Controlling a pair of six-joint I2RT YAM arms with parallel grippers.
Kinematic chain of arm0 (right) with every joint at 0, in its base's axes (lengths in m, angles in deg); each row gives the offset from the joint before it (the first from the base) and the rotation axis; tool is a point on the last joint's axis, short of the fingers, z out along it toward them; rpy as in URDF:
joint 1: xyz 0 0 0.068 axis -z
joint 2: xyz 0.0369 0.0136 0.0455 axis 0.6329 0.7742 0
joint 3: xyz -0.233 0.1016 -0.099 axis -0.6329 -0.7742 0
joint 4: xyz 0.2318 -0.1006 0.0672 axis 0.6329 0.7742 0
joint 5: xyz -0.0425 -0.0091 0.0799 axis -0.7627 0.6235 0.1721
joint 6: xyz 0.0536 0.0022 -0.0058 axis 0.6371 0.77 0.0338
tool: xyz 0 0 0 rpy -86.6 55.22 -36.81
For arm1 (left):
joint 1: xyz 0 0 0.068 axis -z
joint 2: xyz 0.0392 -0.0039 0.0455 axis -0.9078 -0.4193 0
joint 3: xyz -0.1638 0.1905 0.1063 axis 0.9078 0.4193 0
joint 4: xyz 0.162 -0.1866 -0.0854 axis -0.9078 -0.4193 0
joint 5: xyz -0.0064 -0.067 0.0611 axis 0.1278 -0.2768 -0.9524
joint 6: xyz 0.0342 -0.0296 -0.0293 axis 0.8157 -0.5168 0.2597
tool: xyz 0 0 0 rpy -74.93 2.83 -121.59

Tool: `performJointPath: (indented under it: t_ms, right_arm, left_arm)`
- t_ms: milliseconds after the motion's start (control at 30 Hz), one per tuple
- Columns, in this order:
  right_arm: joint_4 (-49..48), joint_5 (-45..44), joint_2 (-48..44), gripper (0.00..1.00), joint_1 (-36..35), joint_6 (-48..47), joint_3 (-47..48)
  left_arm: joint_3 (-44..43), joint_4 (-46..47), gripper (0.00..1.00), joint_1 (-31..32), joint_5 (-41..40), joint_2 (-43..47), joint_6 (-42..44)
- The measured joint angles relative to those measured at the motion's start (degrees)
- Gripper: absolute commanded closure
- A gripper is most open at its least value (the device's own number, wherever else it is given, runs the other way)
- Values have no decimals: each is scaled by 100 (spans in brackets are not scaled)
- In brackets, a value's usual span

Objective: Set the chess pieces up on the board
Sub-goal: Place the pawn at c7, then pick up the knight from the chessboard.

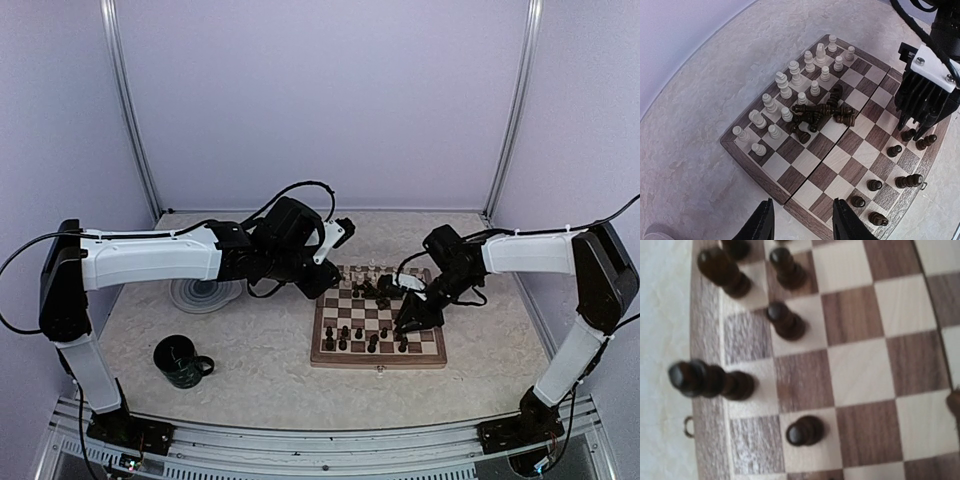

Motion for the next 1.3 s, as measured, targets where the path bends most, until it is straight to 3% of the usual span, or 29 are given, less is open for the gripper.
performJointPath:
  t_ms: [267,600,800,1300]
  right_arm:
    - [146,341,0,78,382,155,614]
    - [-247,-326,584,78,407,649,1060]
    - [-411,-710,732,70,396,772,1235]
    - [-487,-874,1248,69,396,638,1700]
  left_arm:
    - [0,-7,59,7,0,0,2]
    - [-9,-37,60,9,-42,0,2]
    - [-9,-37,59,7,-57,0,4]
    - [-9,-42,59,7,-66,0,26]
